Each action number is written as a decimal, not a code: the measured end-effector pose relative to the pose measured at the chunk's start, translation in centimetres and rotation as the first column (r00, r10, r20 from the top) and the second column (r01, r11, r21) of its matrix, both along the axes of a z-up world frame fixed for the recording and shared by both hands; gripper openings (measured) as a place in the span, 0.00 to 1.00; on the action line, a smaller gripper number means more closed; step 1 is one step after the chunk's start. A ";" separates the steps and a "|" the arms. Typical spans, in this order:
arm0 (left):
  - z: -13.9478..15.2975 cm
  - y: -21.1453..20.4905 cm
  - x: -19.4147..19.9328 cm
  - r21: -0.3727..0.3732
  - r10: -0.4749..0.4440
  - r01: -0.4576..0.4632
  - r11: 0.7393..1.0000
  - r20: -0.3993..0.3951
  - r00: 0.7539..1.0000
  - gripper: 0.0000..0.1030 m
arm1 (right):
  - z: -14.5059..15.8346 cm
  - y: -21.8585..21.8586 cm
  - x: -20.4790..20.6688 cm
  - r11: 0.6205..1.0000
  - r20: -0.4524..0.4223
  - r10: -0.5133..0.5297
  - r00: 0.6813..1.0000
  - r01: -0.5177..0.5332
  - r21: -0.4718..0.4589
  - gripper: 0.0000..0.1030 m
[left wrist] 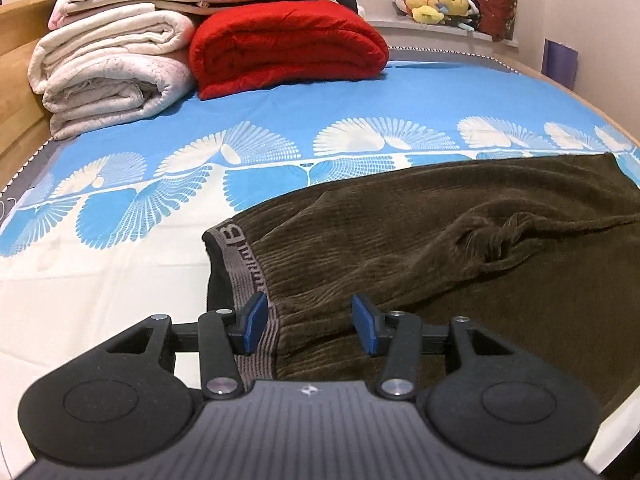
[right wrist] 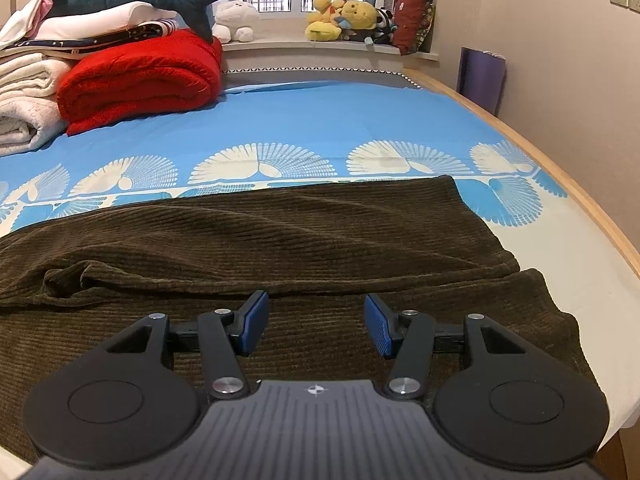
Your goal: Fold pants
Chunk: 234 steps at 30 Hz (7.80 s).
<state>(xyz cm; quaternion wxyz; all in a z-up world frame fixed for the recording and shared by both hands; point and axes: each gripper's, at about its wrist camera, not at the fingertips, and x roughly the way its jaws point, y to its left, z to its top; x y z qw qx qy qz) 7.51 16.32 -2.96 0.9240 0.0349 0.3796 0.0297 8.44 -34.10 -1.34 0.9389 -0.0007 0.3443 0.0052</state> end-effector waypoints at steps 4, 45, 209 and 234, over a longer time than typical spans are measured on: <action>0.2 -0.2 1.1 -0.038 0.013 -0.014 0.999 -0.010 1.000 0.51 | 0.0 0.5 0.3 1.000 0.032 -0.004 0.999 0.004 -0.019 0.52; -7.2 4.1 24.4 -0.108 0.018 -0.037 0.994 -0.168 0.986 0.66 | 0.1 2.2 6.8 0.992 -0.002 0.117 0.993 -0.117 0.054 0.06; -5.2 8.8 -1.8 -0.342 0.174 -0.353 0.871 -0.456 0.873 0.11 | -6.5 -9.0 -0.1 0.993 -0.450 -0.019 0.893 0.068 0.093 0.09; -5.7 9.6 0.0 -0.265 0.306 -0.452 0.852 -0.448 0.840 0.26 | -7.9 -3.4 7.7 0.968 -0.255 -0.029 0.966 -0.036 -0.247 0.30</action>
